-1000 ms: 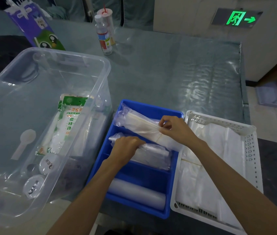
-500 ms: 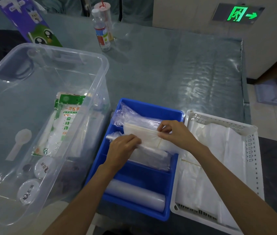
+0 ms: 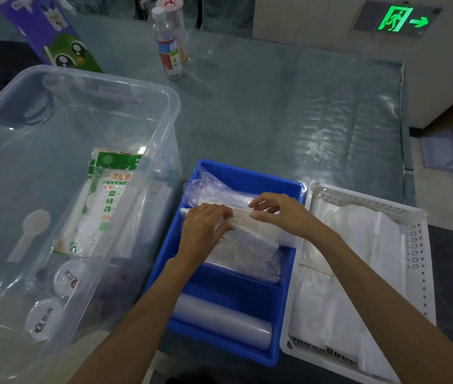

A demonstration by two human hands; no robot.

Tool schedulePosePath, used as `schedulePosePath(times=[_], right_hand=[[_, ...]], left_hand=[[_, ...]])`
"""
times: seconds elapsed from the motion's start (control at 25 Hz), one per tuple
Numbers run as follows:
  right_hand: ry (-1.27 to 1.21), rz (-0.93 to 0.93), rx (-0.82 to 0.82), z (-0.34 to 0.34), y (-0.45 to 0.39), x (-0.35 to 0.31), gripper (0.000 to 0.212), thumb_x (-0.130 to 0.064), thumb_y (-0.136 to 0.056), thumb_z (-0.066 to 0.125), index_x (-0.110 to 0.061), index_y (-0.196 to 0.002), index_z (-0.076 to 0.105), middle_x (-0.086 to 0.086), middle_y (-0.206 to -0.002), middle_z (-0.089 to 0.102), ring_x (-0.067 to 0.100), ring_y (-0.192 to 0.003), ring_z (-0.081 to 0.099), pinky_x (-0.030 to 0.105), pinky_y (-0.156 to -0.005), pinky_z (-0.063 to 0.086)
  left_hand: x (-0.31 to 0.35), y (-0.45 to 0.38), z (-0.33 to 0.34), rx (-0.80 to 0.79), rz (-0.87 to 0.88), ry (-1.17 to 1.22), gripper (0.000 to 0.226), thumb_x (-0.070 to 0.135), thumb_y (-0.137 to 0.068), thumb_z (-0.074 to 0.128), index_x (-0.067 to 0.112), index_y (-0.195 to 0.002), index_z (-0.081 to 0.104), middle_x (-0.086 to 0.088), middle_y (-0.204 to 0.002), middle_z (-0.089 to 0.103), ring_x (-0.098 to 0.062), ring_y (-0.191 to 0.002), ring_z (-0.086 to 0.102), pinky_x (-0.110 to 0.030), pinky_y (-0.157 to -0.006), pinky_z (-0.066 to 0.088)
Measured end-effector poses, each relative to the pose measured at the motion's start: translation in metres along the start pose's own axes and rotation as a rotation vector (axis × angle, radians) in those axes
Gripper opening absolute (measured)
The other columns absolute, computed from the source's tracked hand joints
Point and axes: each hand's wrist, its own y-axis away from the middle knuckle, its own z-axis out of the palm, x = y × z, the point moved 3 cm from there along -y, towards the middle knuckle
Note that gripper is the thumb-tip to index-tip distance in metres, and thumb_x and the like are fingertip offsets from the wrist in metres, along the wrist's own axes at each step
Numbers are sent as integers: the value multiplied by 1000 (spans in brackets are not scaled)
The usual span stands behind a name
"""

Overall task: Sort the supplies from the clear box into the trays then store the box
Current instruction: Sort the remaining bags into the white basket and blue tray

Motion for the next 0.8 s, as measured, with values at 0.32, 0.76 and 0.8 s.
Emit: schedulePosePath(times=[0.32, 0.76, 0.8], right_hand=[[158, -68, 11, 19, 4, 1, 53, -35, -69, 80, -38, -113, 51, -17, -114, 60, 7, -104, 58, 31, -89, 50], [118, -21, 23, 13, -2, 7, 52, -36, -69, 80, -46, -110, 49, -17, -115, 61, 8, -108, 58, 42, -97, 48], [136, -23, 0, 14, -1, 2, 56, -40, -69, 80, -45, -115, 48, -16, -118, 60, 10, -110, 57, 41, -97, 48]], left_hand=[[6, -9, 2, 22, -174, 56, 28, 40, -78, 72, 25, -98, 60, 11, -96, 61, -7, -92, 47, -23, -83, 26], [5, 30, -16, -26, 9, 98, 28, 34, -85, 66, 23, -111, 64, 9, -109, 64, -8, -107, 54, -28, -93, 46], [3, 29, -13, -85, -38, 96, 32, 35, -85, 66, 25, -115, 62, 10, -114, 63, -7, -110, 52, -29, -96, 45]])
